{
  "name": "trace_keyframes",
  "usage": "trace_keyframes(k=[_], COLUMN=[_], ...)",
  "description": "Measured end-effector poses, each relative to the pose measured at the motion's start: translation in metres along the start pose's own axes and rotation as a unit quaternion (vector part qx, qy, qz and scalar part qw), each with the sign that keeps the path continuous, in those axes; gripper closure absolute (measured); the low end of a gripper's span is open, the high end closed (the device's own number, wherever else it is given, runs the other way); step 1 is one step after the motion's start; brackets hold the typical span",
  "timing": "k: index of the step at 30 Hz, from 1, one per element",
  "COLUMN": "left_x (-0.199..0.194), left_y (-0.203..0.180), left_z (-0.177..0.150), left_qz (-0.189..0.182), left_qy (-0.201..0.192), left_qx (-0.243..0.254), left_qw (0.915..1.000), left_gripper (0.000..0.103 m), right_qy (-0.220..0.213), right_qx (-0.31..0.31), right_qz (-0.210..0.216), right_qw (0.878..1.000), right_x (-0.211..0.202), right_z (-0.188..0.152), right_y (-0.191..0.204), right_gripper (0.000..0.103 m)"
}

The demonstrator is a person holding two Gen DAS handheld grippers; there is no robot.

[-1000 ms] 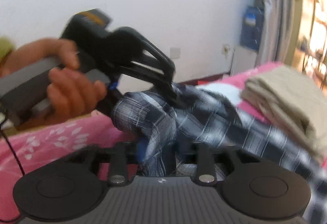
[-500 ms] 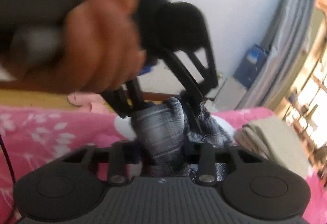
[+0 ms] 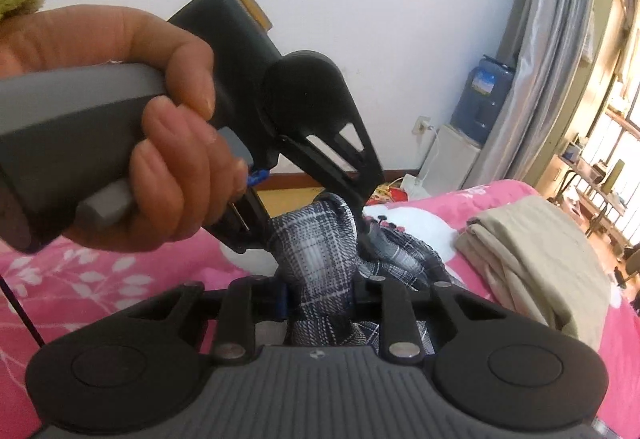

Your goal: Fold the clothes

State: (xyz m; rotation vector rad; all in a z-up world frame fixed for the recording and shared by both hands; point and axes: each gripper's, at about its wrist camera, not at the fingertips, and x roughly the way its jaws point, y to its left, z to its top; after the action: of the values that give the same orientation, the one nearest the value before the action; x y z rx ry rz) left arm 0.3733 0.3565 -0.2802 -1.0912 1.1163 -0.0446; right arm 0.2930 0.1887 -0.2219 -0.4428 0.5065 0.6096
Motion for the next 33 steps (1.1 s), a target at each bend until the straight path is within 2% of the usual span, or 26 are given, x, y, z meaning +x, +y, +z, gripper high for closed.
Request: trace_keyframes(k=[7,12,16,20,26,29,31,32,33], left_x=[-0.030,-0.029,-0.016,0.019,0.101,0.154,0.187,0.206,0.221], left_y=[-0.050,-0.108,-0.158,-0.208,-0.280,-0.312,-0.329,-0.337,-0.340], left_z=[-0.027,-0.065,-0.108,-0.162,-0.257,-0.305,-0.333,-0.345,-0.356], left_qz=[0.010,-0.002,-0.012,-0.010,-0.005,-0.007,-0.017,-0.016,-0.005], left_qy=[-0.036,-0.051,-0.051,-0.033,0.014,0.040,0.057,0.072,0.083], left_qx=[0.041,0.067,0.091,0.110,0.157,0.194,0.224,0.249,0.258], left_qw=[0.9985,0.9964,0.9945,0.9933,0.9875,0.9802,0.9727,0.9658,0.9626], left_gripper=[0.079,0.080,0.079,0.080,0.080,0.079,0.070,0.068,0.062], right_qy=[-0.032,-0.065,-0.087,-0.094,-0.088,-0.076,-0.065,-0.057,-0.045], right_qx=[0.057,0.122,0.158,0.181,0.202,0.208,0.206,0.207,0.213], right_qz=[-0.018,-0.047,-0.077,-0.106,-0.165,-0.201,-0.231,-0.243,-0.253], right_qw=[0.998,0.989,0.981,0.973,0.961,0.954,0.949,0.946,0.943], right_x=[-0.042,-0.089,-0.130,-0.177,-0.240,-0.264,-0.279,-0.283,-0.284], right_z=[0.014,0.008,-0.011,-0.045,-0.119,-0.165,-0.198,-0.212,-0.231], right_y=[-0.016,-0.057,-0.097,-0.144,-0.226,-0.268,-0.294,-0.306,-0.323], right_gripper=[0.078,0.078,0.078,0.078,0.078,0.078,0.078,0.078,0.078])
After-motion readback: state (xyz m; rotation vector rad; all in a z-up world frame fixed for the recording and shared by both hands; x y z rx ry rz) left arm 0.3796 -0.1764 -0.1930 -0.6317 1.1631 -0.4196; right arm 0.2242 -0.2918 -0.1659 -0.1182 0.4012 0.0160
